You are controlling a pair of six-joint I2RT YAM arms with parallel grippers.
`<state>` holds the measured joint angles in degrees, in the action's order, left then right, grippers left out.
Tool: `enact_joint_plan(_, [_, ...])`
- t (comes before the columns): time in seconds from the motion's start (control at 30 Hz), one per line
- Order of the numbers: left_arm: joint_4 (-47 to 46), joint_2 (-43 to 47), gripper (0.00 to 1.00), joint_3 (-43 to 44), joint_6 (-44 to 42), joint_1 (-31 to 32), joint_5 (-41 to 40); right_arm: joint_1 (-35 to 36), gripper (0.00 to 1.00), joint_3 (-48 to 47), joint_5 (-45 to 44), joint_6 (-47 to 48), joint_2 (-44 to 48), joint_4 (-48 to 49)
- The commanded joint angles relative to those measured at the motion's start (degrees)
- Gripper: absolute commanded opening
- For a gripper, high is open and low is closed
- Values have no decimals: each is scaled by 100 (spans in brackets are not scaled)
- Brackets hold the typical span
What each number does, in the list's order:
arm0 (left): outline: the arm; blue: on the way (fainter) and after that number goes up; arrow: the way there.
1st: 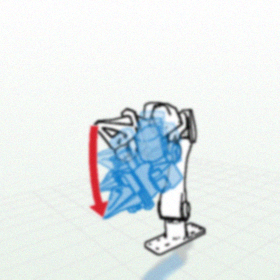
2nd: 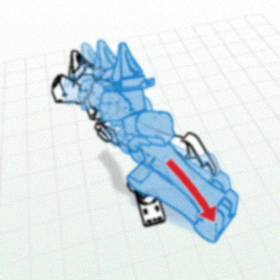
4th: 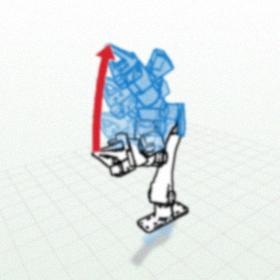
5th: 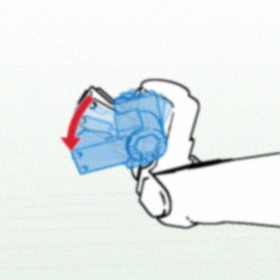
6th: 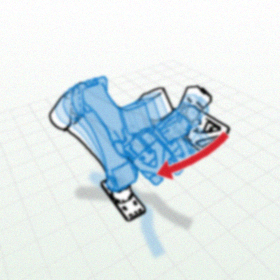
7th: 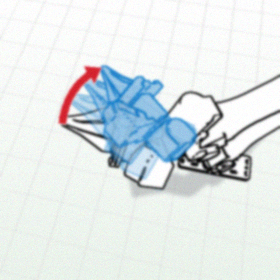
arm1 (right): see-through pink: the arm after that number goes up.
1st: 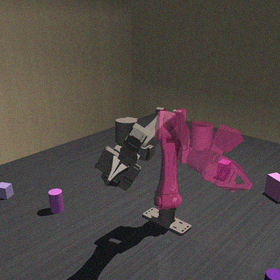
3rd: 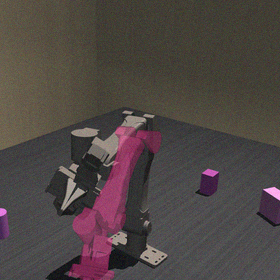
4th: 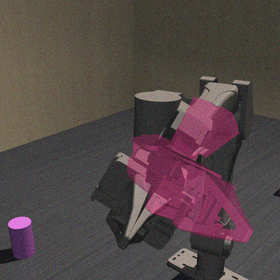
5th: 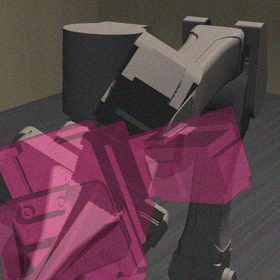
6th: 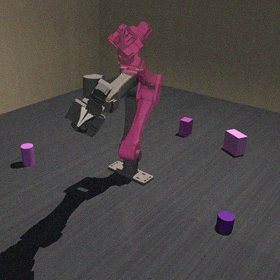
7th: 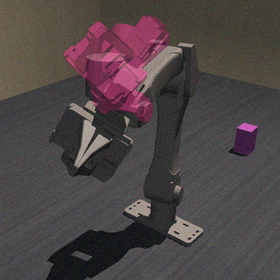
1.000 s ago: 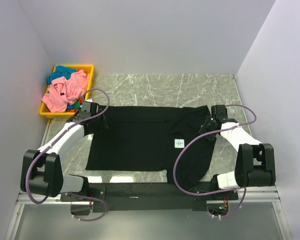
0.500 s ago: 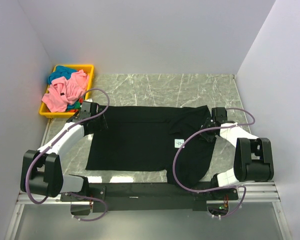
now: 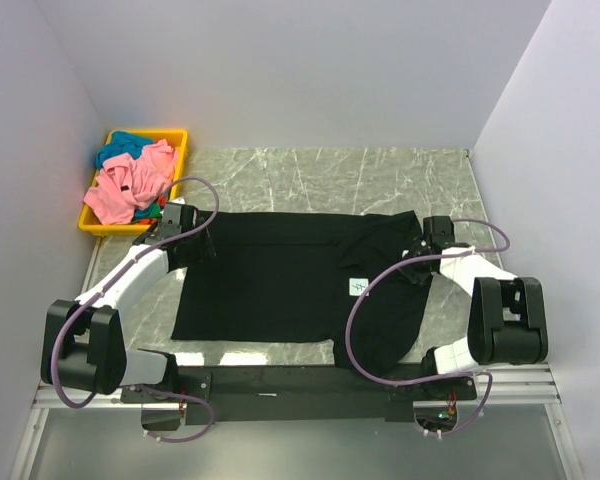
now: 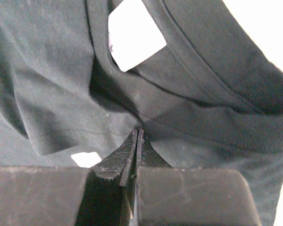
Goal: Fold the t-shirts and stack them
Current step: Fold the tshirt
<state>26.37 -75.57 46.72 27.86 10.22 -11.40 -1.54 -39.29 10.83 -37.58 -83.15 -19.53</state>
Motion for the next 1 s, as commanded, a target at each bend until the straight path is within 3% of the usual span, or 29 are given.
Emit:
enact_joint_plan(0.0, [-71, 157, 80, 153, -87, 24, 41, -30, 0, -26, -11, -91, 440, -331])
enact_joint_plan(0.47, [-71, 183, 80, 144, -87, 24, 50, -22, 0, 395, 155, -364, 1170, -684])
enact_joint_plan(0.77, [-53, 157, 80, 144, -87, 24, 32, 128, 5, 510, 384, -416, 898, -420])
enact_joint_plan(0.97, [-44, 157, 80, 144, -87, 24, 15, 690, 10, 247, -1, -487, 766, -525])
